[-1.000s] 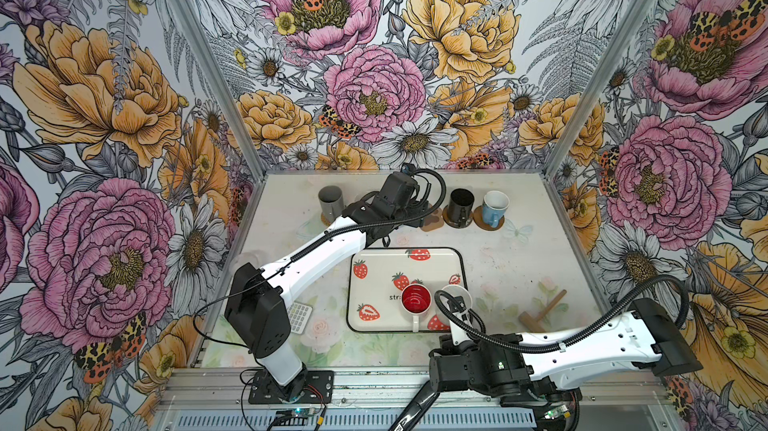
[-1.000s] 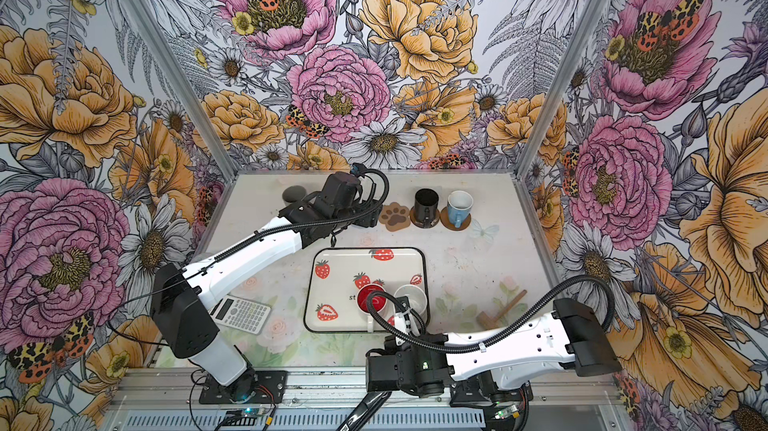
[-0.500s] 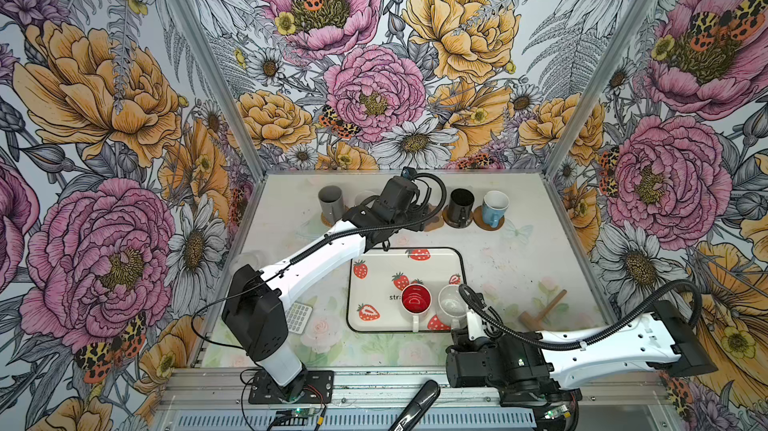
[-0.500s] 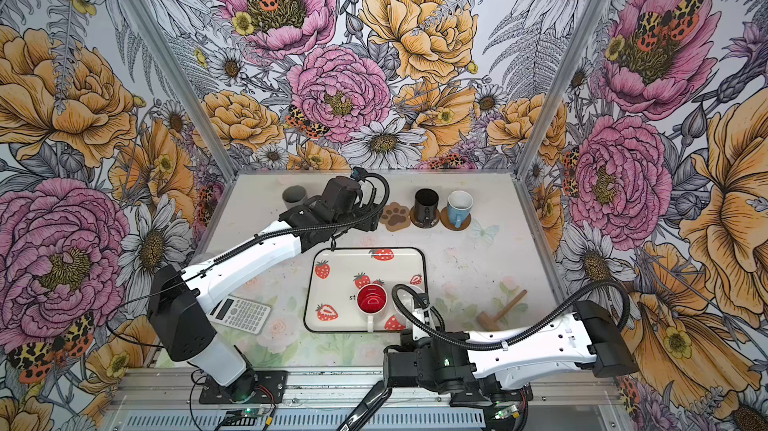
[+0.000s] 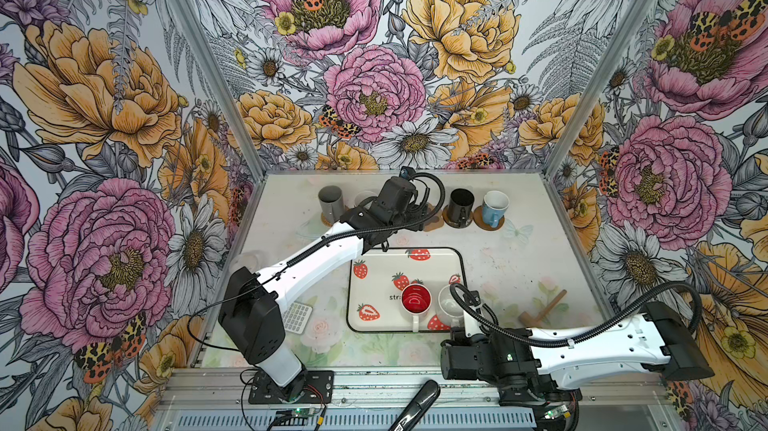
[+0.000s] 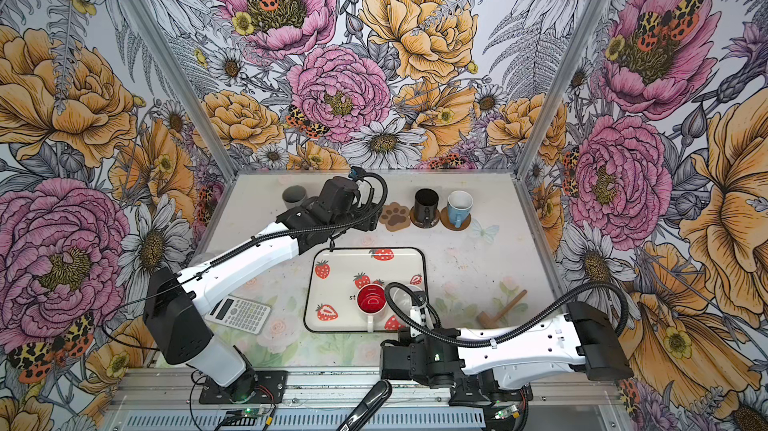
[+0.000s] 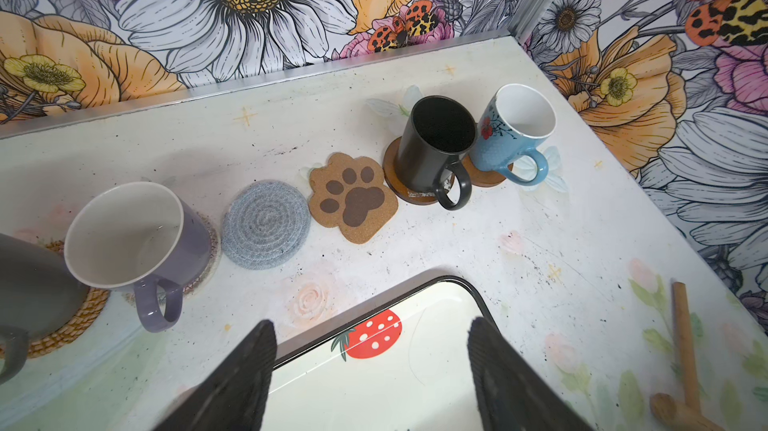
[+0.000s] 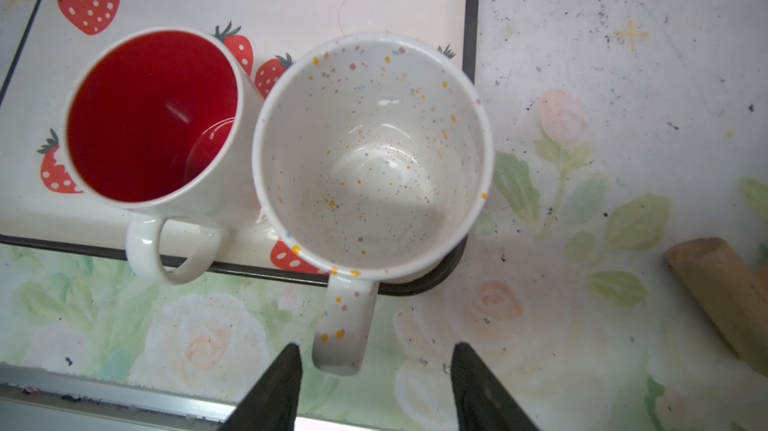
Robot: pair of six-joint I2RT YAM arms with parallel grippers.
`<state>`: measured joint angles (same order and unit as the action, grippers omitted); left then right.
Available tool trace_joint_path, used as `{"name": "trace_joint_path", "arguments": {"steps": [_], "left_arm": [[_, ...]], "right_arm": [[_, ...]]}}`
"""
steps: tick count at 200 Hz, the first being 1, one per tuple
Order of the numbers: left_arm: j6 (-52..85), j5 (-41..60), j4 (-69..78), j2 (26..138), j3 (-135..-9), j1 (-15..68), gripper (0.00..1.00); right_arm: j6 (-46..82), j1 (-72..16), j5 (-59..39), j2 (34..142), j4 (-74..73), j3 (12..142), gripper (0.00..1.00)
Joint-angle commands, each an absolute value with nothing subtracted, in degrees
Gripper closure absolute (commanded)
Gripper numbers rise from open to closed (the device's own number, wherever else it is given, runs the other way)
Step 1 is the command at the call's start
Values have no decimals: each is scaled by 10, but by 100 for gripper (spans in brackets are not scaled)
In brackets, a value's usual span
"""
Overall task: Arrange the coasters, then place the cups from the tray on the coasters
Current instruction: 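Lower the right gripper onto the speckled mug and close on it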
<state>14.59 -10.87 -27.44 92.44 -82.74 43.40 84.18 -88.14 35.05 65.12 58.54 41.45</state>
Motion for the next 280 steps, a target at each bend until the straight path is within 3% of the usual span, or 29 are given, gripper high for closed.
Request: {"name": "trace_joint_path", "arguments": {"steps": [1,63,109,165,188,212,233,280], "left_arm": [[150,-107,-259,906,-814,439,26],[150,-105,-247,901,-803,437,25],[151,-105,-247,905,-802,435,25],[152,-101,-247,911,-802,432,25],[152,-101,-248,912,-802,430,25],[152,-100,-248,910,-801,429,25],[151,-101,-248,907,-799,428,25],[148,-105,-247,896,-798,423,25]], "right_arm": [[815,-870,341,665,564,432,40],[772,-821,311,673,507,408,41],[755,-793,296,675,482,387,55],[734,-772,284,690,463,382,60],[725,-765,280,697,456,384,67],[713,-759,275,705,455,390,81],[698,-755,271,715,456,400,100],[657,-748,275,723,457,440,100]]}}
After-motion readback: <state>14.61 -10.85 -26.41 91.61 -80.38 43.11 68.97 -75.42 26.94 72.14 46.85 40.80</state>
